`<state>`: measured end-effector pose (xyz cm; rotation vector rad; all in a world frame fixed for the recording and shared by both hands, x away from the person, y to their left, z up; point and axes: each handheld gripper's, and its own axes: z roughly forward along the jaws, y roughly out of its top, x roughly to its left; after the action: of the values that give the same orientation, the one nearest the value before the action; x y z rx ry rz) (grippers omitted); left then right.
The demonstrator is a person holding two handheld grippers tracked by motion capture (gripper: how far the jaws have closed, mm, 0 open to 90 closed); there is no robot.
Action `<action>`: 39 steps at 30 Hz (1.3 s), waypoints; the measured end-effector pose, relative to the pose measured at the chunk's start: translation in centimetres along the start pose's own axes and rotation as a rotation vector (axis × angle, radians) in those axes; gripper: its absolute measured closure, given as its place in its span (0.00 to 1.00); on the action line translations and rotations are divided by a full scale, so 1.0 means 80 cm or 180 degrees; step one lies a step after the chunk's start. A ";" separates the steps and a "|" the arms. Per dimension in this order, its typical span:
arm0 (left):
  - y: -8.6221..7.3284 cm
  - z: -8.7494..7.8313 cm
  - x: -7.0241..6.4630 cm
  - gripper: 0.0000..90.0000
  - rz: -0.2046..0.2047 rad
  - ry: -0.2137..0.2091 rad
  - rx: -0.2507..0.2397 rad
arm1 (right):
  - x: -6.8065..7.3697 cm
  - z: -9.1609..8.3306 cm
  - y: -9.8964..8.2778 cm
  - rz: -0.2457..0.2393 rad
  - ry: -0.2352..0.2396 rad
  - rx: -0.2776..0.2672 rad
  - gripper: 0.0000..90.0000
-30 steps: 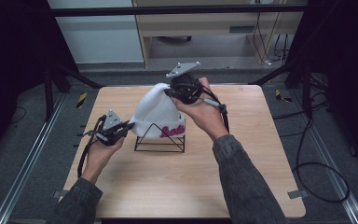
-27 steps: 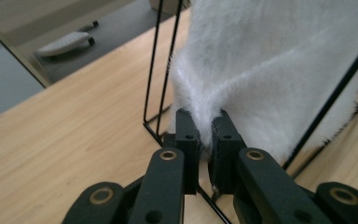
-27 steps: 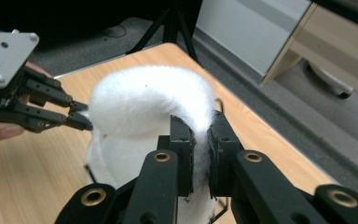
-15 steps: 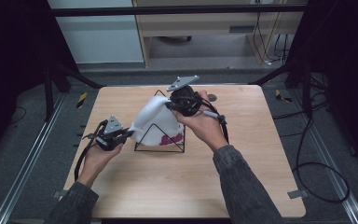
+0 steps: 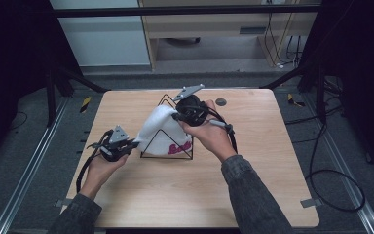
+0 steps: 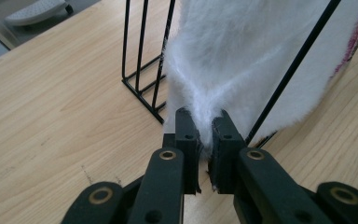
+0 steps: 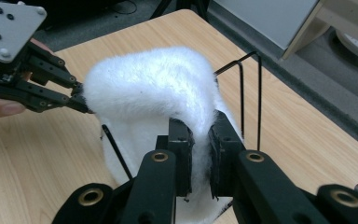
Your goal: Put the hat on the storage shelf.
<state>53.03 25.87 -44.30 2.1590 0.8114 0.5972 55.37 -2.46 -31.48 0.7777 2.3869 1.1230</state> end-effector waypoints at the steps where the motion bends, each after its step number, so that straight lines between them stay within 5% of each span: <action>1: 0.000 -0.001 0.001 0.93 -0.0004 -0.0001 0.0006 | 0.001 0.000 0.000 -0.0005 -0.0005 0.0019 0.90; 7: -0.004 0.001 0.004 0.89 -0.0043 -0.0036 0.0087 | 0.003 0.003 -0.001 0.0026 0.0041 0.0083 0.85; 13: -0.001 -0.009 0.003 0.59 -0.0091 0.0041 0.0108 | 0.007 0.002 -0.002 0.0044 0.0065 0.0085 0.63; 21: 0.009 -0.033 0.003 0.34 -0.0098 0.0063 -0.0092 | 0.013 -0.011 0.001 0.0052 0.0062 -0.0033 0.30; 26: 0.007 -0.045 0.011 0.16 -0.0302 0.0045 -0.0188 | 0.009 -0.034 0.001 0.0058 -0.0046 -0.0162 0.19; 33: 0.001 -0.061 0.021 0.07 -0.0411 0.0096 -0.0365 | -0.011 -0.050 -0.041 0.0268 -0.0179 -0.0366 0.13; 39: -0.006 -0.067 0.023 0.07 -0.0464 0.0156 -0.0318 | -0.026 -0.064 -0.102 0.0402 -0.0363 -0.0296 0.19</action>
<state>50.81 30.00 -41.11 1.9825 0.9368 0.6047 51.56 -11.03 -34.59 0.9452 2.2018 1.1961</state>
